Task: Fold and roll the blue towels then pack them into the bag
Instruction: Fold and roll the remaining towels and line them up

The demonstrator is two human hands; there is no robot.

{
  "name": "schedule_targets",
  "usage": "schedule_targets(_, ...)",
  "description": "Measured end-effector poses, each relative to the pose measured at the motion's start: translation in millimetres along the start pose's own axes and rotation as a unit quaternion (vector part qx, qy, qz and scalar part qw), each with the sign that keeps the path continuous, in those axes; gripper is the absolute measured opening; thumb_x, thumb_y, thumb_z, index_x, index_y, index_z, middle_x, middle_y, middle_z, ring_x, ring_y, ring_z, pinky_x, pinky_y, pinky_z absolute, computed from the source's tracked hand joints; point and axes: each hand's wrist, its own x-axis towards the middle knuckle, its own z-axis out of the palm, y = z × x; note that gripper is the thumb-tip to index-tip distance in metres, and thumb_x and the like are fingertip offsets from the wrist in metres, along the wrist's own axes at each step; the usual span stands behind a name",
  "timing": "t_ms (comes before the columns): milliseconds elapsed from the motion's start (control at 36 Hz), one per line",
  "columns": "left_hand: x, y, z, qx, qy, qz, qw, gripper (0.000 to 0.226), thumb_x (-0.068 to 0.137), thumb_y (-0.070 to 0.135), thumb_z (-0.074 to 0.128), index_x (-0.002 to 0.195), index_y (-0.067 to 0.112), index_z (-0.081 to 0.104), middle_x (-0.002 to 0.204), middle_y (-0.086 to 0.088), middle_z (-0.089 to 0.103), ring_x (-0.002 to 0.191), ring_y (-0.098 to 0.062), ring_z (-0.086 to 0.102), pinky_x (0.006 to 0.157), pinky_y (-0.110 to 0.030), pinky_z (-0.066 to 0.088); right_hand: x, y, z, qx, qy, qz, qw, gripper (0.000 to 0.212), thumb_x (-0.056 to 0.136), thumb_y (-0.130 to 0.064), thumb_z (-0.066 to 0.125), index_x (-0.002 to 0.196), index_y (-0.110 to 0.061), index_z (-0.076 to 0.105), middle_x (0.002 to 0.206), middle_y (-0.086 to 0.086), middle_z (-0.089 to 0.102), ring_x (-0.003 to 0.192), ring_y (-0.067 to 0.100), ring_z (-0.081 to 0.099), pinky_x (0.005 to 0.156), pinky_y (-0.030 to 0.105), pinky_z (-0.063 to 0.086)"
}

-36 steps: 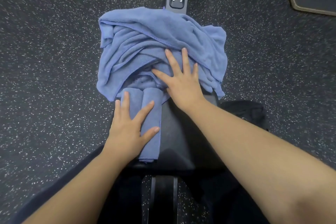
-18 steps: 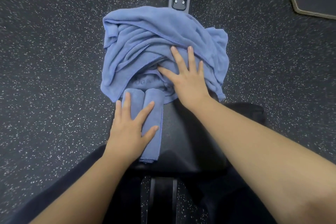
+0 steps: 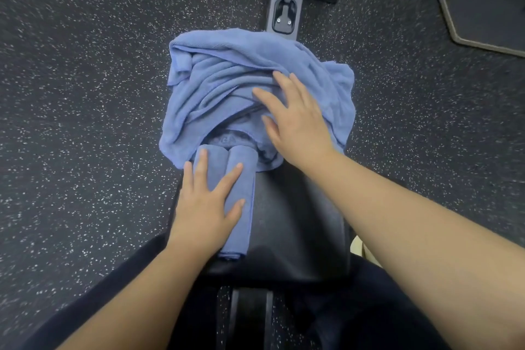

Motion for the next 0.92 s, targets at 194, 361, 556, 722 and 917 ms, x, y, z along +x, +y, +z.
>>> schedule_targets(194,3.1,-0.7,0.9,0.025,0.018,0.026,0.999,0.057,0.082,0.053,0.041,0.137,0.040,0.037,0.153,-0.024,0.025,0.133,-0.058,0.028,0.089,-0.065,0.043,18.9,-8.4,-4.5,0.045,0.027,0.039,0.998,0.031,0.086,-0.010,0.055,0.115,-0.007,0.063,0.135,0.026,0.046,0.113,0.041,0.054,0.081,0.049,0.050)
schedule_targets(361,4.4,-0.9,2.7,0.028,0.012,0.019,0.999,0.057,0.081,0.053,0.039,0.137,0.043,0.034,0.156,-0.022,0.022,0.137,-0.056,0.023,0.093,-0.068,0.038,24.5,-8.1,-5.1,-0.025,-0.015,0.071,0.997,0.041,0.095,-0.020,0.049,0.135,-0.009,0.049,0.143,0.011,0.044,0.124,0.032,0.043,0.094,0.047,0.041)
schedule_targets(556,4.1,-4.4,1.5,0.069,-0.003,0.028,0.997,0.061,0.083,0.057,0.050,0.140,0.047,0.030,0.158,-0.012,0.015,0.143,-0.045,0.014,0.098,-0.071,0.029,14.4,-22.0,-23.2,0.054,0.052,0.077,0.994,0.041,0.086,-0.007,0.052,0.125,0.005,0.055,0.128,0.023,0.056,0.116,0.040,0.055,0.096,0.051,0.045)
schedule_targets(722,7.1,12.3,-18.1,0.086,0.017,0.072,0.994,0.064,0.080,0.053,0.044,0.142,0.040,0.032,0.156,-0.011,0.014,0.140,-0.047,0.020,0.098,-0.069,0.035,-7.2,-30.3,-44.8,0.102,0.060,0.085,0.989,0.042,0.087,-0.009,0.048,0.125,0.006,0.054,0.129,0.024,0.053,0.119,0.040,0.053,0.094,0.061,0.044)
schedule_targets(917,25.1,57.2,-64.3,0.048,0.144,0.132,0.980,0.069,0.081,0.033,0.060,0.144,0.034,0.031,0.158,-0.018,0.012,0.142,-0.049,0.015,0.103,-0.070,0.028,-35.4,-43.2,-73.1,0.125,0.050,0.069,0.989,0.047,0.086,-0.016,0.040,0.126,0.004,0.053,0.132,0.022,0.052,0.120,0.037,0.052,0.092,0.060,0.046)
